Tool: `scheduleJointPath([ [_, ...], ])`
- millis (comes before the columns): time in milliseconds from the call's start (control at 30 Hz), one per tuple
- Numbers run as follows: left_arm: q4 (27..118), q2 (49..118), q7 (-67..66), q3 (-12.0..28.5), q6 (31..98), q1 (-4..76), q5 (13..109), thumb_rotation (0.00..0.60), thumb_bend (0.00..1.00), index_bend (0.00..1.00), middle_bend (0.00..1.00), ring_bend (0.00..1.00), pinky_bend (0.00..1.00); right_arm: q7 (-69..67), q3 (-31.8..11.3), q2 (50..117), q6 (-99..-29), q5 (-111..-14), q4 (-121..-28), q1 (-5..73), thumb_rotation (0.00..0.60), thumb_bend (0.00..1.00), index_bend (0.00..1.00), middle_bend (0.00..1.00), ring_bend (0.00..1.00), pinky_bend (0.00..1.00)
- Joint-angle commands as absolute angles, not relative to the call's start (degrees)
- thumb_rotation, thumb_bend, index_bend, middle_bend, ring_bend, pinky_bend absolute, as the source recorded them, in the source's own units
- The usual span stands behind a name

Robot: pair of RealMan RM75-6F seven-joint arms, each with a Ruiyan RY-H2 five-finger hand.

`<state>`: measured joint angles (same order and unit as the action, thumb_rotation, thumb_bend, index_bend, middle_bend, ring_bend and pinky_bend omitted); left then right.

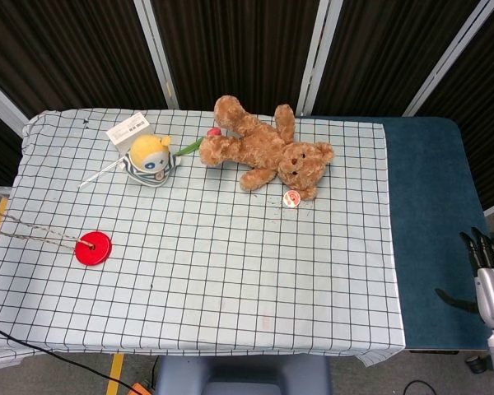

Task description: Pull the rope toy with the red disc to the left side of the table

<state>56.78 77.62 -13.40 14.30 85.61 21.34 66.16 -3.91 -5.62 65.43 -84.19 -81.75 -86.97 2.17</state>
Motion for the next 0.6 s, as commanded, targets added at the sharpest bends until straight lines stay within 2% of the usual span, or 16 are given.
scheduleJointPath([
  [33, 60.9, 77.7, -9.3, 11.8, 84.3, 21.8, 70.5, 0.600, 0.74, 0.88, 0.29, 0.10, 0.15, -4.0, -5.6, 65.5, -84.0, -81.7, -86.9, 2.2, 0.600, 0.03, 0.00, 0.00, 0.00, 0.00],
  [67, 62.7, 77.3, -7.5, 11.1, 83.2, 21.8, 71.5, 0.600, 0.72, 0.86, 0.28, 0.09, 0.15, -4.0, -5.6, 65.5, -84.0, -81.6, -86.9, 2.2, 0.600, 0.03, 0.00, 0.00, 0.00, 0.00],
  [133, 65.4, 76.1, -5.6, 9.0, 80.0, 22.0, 73.5, 0.600, 0.60, 0.70, 0.23, 0.07, 0.14, -4.2, -5.5, 65.6, -84.0, -81.7, -86.8, 2.2, 0.600, 0.03, 0.00, 0.00, 0.00, 0.00],
  [167, 66.6, 74.9, -6.0, 7.7, 77.0, 22.3, 73.9, 0.600, 0.50, 0.46, 0.16, 0.04, 0.10, -4.2, -5.5, 65.5, -84.1, -81.7, -86.9, 2.2, 0.600, 0.03, 0.00, 0.00, 0.00, 0.00],
  [233, 69.7, 72.5, -7.2, 6.5, 71.4, 22.9, 72.6, 0.600, 0.34, 0.08, 0.04, 0.00, 0.03, -4.2, -5.5, 65.4, -84.3, -81.8, -86.9, 2.1, 0.600, 0.03, 0.00, 0.00, 0.00, 0.00],
  [267, 71.3, 71.6, -6.8, 6.5, 69.8, 23.2, 72.0, 0.600, 0.31, 0.01, 0.01, 0.00, 0.01, -4.3, -5.5, 65.3, -84.4, -81.7, -86.9, 2.0, 0.600, 0.03, 0.00, 0.00, 0.00, 0.00],
  [367, 74.6, 69.0, -3.0, 6.2, 68.1, 23.0, 73.0, 0.600, 0.27, 0.00, 0.00, 0.00, 0.00, -4.5, -5.6, 65.1, -84.6, -81.4, -86.9, 1.8, 0.600, 0.03, 0.00, 0.00, 0.00, 0.00],
  [600, 77.7, 66.0, 3.1, 4.8, 72.6, 20.3, 78.4, 0.600, 0.24, 0.00, 0.00, 0.00, 0.00, -4.1, -5.4, 65.2, -84.3, -81.8, -87.2, 2.0, 0.600, 0.03, 0.00, 0.00, 0.00, 0.00],
])
